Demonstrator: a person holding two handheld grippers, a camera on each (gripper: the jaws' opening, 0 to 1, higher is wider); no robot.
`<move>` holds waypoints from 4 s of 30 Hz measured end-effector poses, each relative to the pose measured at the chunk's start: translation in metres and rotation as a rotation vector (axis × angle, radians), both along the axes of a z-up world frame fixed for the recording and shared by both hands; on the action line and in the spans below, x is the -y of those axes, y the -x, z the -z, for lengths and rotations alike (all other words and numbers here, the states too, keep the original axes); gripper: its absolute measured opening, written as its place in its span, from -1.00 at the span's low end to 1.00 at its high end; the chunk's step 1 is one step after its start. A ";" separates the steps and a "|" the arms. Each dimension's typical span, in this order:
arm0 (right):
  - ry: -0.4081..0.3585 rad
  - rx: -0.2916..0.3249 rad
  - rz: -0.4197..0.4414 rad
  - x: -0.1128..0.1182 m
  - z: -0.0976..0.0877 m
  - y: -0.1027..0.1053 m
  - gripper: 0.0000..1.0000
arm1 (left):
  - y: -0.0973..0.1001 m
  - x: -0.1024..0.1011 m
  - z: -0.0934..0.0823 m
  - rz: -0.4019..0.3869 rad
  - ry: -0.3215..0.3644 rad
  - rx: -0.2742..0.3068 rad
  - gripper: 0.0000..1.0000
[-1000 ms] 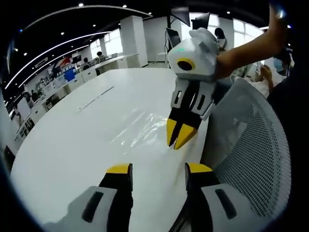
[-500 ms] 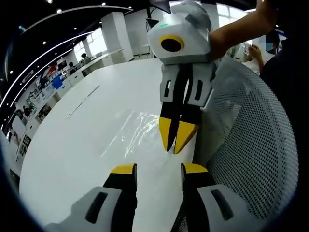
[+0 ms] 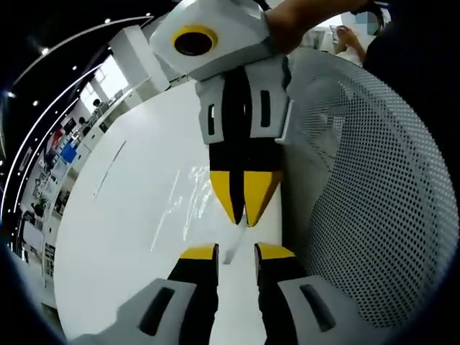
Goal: Open the resealable bag by pulling the two sides of the seal apart until the entire bag opening is separated and visibly accessible.
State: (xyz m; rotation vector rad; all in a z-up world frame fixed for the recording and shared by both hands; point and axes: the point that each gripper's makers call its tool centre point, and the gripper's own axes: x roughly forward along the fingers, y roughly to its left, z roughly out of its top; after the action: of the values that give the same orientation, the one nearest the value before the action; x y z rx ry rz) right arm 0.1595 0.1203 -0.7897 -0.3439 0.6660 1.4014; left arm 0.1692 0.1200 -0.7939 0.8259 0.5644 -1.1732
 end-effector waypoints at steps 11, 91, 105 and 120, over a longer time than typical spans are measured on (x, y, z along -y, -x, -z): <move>0.019 0.004 -0.025 -0.003 0.006 0.011 -0.98 | 0.011 0.008 0.006 0.180 -0.052 0.053 -0.93; 0.230 0.311 -0.149 0.003 0.010 0.004 -1.00 | 0.009 0.011 -0.003 0.182 -0.057 0.078 -1.00; 0.257 0.306 -0.121 0.017 0.014 -0.001 -1.00 | 0.006 -0.003 -0.001 0.146 -0.041 0.061 -1.00; 0.275 0.295 -0.097 0.030 0.018 -0.003 -1.00 | 0.006 -0.009 -0.002 0.114 -0.034 0.045 -1.00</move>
State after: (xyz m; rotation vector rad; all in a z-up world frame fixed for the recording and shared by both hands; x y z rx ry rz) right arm 0.1628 0.0908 -0.8078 -0.7939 0.6031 1.3165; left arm 0.1630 0.1290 -0.7919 0.9212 0.5071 -1.2490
